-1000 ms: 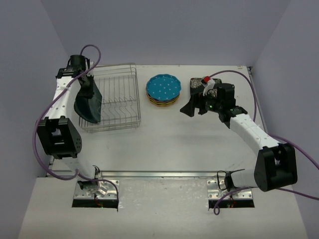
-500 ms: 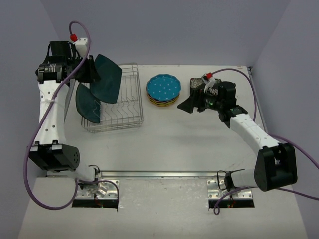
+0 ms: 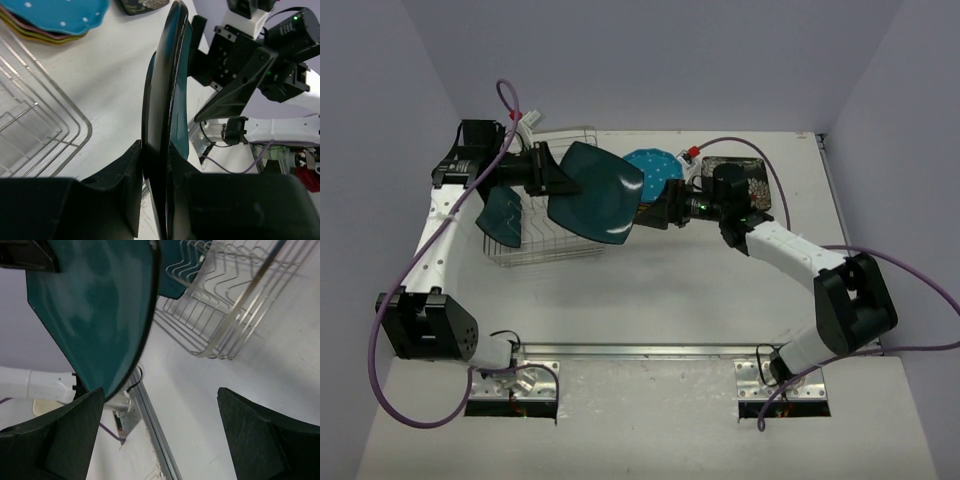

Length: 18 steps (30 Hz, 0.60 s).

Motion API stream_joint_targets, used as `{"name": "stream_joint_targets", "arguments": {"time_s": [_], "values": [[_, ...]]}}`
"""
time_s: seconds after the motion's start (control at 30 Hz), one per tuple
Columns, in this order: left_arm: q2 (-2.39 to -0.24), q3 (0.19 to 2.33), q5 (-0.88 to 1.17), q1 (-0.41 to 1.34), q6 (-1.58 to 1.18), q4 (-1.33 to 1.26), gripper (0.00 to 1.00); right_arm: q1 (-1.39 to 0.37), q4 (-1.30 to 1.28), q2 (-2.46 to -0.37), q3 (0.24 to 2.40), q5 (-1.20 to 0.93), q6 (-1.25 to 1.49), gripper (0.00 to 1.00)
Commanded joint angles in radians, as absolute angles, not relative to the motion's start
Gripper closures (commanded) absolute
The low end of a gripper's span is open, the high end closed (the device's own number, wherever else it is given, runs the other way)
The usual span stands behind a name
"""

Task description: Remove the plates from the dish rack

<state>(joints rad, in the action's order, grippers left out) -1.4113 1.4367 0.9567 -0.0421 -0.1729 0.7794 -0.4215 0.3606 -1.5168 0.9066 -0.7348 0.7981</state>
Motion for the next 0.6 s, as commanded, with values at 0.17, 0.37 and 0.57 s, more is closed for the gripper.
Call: {"name": "stream_joint_targets", "arguments": {"time_s": [0.17, 0.37, 0.57], "values": [[-1.379, 1.421, 1.150, 0.038, -0.212, 0.631, 1.00, -0.477, 0.431, -1.552, 0.974, -0.765, 0.768, 0.13], [-1.383, 1.382, 1.149, 0.066, -0.212, 0.613, 1.00, -0.477, 0.546, -1.606, 0.994, -0.806, 0.909, 0.54], [-1.394, 1.386, 1.134, 0.067, -0.210, 0.607, 0.95, -0.475, 0.623, -1.634, 0.991, -0.853, 1.050, 1.00]]}}
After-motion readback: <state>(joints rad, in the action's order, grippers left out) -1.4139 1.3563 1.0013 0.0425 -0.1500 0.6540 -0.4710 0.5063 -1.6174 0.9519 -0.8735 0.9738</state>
